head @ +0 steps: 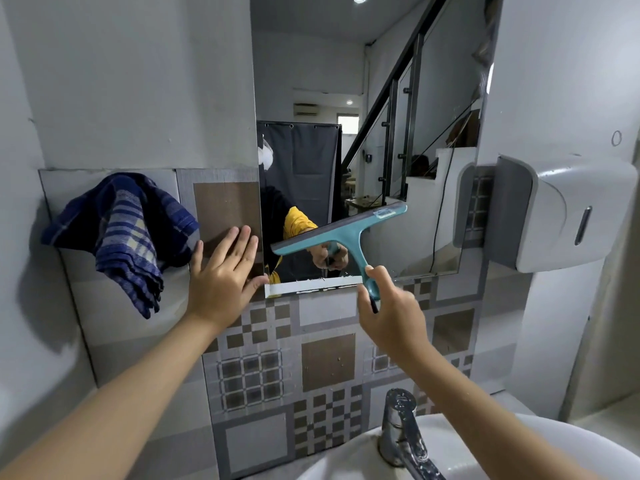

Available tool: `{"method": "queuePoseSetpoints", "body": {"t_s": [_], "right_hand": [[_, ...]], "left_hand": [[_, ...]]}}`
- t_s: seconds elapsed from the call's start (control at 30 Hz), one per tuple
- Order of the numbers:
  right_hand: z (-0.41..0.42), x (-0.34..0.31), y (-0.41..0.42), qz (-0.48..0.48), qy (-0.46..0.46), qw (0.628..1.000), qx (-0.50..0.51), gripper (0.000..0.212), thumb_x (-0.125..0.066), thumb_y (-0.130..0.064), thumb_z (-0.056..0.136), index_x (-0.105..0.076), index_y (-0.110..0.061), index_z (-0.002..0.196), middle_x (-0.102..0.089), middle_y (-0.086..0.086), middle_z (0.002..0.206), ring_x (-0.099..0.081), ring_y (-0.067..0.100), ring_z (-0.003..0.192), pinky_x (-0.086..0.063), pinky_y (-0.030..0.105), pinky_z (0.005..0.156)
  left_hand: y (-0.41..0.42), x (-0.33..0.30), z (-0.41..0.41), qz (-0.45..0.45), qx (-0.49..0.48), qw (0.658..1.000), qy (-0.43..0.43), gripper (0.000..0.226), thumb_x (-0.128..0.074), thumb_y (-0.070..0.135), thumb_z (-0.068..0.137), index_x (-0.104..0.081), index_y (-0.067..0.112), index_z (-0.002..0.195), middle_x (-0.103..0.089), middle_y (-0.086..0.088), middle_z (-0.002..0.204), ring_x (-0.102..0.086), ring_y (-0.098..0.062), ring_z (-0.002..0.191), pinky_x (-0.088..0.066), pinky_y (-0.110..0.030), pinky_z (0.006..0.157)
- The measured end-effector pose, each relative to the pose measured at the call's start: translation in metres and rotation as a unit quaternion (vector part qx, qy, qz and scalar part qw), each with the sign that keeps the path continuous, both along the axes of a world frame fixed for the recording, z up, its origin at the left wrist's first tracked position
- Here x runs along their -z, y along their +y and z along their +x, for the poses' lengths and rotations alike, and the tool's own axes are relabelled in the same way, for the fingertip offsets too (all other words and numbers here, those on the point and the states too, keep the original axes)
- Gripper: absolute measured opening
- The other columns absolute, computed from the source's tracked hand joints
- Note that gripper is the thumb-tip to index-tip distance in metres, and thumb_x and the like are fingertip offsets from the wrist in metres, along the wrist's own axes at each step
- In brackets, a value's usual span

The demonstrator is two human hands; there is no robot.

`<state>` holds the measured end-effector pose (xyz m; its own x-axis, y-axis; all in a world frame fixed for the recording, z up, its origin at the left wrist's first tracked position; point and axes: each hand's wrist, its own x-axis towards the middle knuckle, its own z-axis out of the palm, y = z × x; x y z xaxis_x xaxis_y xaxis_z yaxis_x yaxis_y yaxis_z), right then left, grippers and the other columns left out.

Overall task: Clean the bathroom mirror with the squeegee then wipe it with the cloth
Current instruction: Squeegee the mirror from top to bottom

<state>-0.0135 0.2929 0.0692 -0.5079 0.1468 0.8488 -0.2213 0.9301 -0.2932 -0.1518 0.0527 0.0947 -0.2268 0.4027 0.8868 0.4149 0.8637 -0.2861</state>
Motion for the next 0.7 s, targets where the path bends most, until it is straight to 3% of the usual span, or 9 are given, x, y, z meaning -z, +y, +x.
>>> {"method": "queuePoseSetpoints", "body": {"t_s": [0.13,0.33,0.47,0.6,0.7], "right_hand": [[0.001,0.001,0.027,0.045,0.002,0.999,0.010,0.026,-0.058,-0.020,0.087,-0.054,-0.007,0.109,-0.058,0.001,0.057,-0.037,0.011,0.035,-0.026,0.015,0.030],[0.007,0.010,0.074,0.075,-0.025,0.996,0.032,0.030,-0.068,-0.014,0.084,-0.055,-0.009,0.111,-0.060,0.004,0.057,-0.043,0.019,0.036,-0.029,0.018,0.033],[0.015,0.011,0.107,0.092,-0.025,0.995,0.041,0.030,-0.072,-0.010,0.081,-0.060,-0.005,0.107,-0.061,0.004,0.057,-0.040,0.015,0.036,-0.021,0.012,0.035],[0.020,0.017,0.138,0.082,-0.030,0.995,0.047,0.030,-0.070,-0.013,0.083,-0.058,-0.009,0.109,-0.065,0.006,0.064,-0.052,0.023,0.040,-0.045,0.034,0.032],[0.023,0.024,0.156,0.056,-0.040,0.996,0.054,0.030,-0.068,-0.016,0.085,-0.055,-0.011,0.112,-0.067,0.008,0.068,-0.056,0.025,0.044,-0.050,0.041,0.036]], "left_hand": [[-0.002,0.001,-0.002,-0.020,-0.003,1.000,-0.023,0.068,-0.050,0.057,0.080,-0.038,0.022,0.138,-0.035,-0.004,0.146,-0.028,-0.019,0.137,-0.007,-0.054,0.110],[-0.002,0.003,-0.002,-0.027,-0.012,0.999,-0.025,0.070,-0.046,0.059,0.080,-0.037,0.022,0.138,-0.035,-0.006,0.146,-0.029,-0.020,0.137,-0.014,-0.057,0.107],[-0.001,0.004,-0.001,-0.029,-0.016,0.999,-0.012,0.070,-0.044,0.059,0.080,-0.038,0.021,0.139,-0.035,-0.007,0.146,-0.029,-0.021,0.137,-0.011,-0.052,0.109],[-0.001,0.003,-0.001,-0.027,-0.019,0.999,-0.011,0.070,-0.042,0.059,0.081,-0.038,0.020,0.138,-0.035,-0.007,0.146,-0.028,-0.021,0.137,-0.007,-0.049,0.110],[-0.001,0.003,-0.001,-0.029,-0.023,0.999,-0.009,0.069,-0.040,0.060,0.081,-0.039,0.019,0.138,-0.035,-0.007,0.146,-0.028,-0.022,0.137,-0.007,-0.048,0.110]]}}
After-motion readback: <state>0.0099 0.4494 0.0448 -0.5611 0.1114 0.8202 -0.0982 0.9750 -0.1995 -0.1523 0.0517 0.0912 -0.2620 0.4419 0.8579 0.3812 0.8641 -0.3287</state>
